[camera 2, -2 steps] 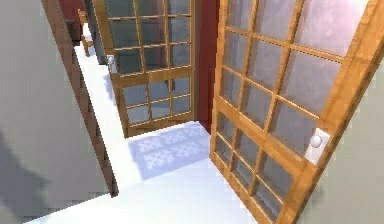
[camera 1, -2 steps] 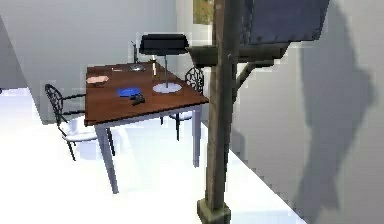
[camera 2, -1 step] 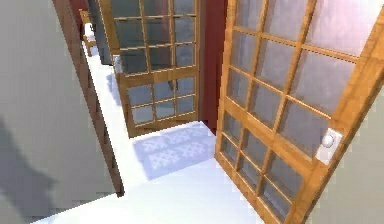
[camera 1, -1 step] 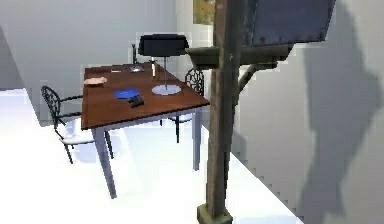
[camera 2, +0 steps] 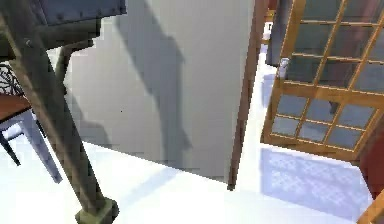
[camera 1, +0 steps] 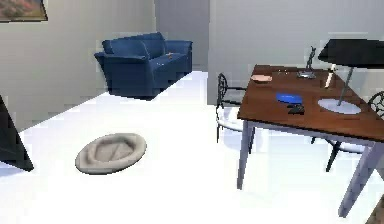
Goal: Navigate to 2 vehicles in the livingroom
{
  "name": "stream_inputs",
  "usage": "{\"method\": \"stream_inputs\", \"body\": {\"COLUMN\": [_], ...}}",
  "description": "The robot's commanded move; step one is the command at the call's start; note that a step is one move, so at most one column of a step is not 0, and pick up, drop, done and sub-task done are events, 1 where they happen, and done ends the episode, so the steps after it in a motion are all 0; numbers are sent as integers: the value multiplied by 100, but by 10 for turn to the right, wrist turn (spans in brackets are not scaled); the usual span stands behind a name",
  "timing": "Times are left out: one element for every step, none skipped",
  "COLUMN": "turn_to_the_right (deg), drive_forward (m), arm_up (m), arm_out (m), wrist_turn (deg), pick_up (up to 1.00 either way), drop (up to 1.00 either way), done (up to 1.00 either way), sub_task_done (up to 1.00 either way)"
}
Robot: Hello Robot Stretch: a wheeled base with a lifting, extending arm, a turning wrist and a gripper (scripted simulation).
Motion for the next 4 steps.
{"method": "stream_inputs", "body": {"turn_to_the_right": [-270, 0, -420, 0], "drive_forward": [0, 60, 0, 45], "arm_up": [0, 0, 0, 0], "arm_out": [0, 0, 0, 0], "wrist_turn": [0, 0, 0, 0], "pick_up": [0, 0, 0, 0], "drop": [0, 0, 0, 0], "done": [0, 0, 0, 0], "sub_task_done": [0, 0, 0, 0]}}
